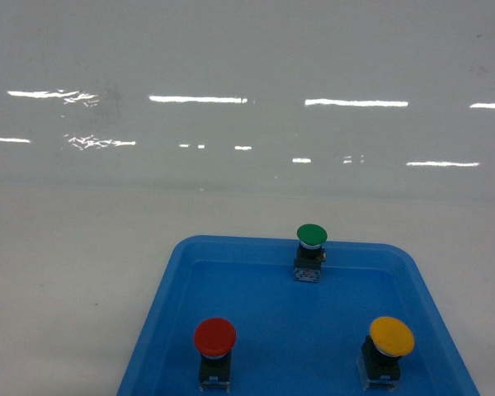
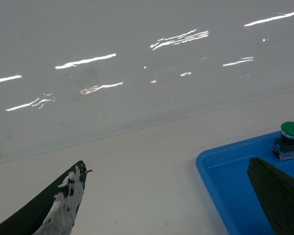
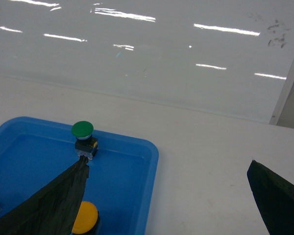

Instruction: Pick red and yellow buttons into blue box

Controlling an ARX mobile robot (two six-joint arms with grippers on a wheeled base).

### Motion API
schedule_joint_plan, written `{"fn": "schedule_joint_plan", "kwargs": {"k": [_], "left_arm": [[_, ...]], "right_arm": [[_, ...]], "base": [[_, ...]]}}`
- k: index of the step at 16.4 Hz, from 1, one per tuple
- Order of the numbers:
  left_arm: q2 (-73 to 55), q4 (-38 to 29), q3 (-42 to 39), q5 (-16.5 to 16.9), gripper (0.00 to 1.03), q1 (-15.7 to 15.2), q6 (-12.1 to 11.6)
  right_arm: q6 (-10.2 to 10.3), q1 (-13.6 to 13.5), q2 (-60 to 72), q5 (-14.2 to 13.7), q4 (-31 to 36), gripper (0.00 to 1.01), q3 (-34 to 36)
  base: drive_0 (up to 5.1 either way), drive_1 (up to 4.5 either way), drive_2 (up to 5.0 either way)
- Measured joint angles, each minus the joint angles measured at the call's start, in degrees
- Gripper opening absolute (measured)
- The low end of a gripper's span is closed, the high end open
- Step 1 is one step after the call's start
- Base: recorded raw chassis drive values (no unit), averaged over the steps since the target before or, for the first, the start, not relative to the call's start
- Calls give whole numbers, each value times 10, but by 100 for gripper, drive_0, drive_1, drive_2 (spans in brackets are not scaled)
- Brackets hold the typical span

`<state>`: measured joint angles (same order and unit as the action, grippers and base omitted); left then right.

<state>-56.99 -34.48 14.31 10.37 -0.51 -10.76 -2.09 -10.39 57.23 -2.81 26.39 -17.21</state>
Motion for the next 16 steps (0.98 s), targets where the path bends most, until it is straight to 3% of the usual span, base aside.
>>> {"fn": "schedule_joint_plan", "kwargs": {"k": [4, 5, 6, 9, 13, 16], "left_arm": [[-56, 38, 37, -14, 98, 31, -22], [-81, 148, 86, -44, 98, 68, -74], [-104, 193, 111, -54, 98, 71, -102], [-114, 183, 125, -59, 98, 67, -105], [-114, 183, 125, -59, 98, 67, -105], [-114, 183, 125, -59, 98, 67, -105]], "right_arm": [[-11, -13, 59, -8, -13, 98, -46], [-19, -12, 77, -13, -25, 98, -57], [-21, -8, 80, -11, -30, 98, -59], [-41, -21, 52, -5, -50, 98, -59], [-46, -20, 54, -5, -52, 98, -59], [-47, -20, 54, -5, -52, 86, -59]], "base": [[0, 0, 0], [0, 0, 0], [0, 0, 0], [0, 0, 0], [0, 0, 0], [0, 0, 0]]}}
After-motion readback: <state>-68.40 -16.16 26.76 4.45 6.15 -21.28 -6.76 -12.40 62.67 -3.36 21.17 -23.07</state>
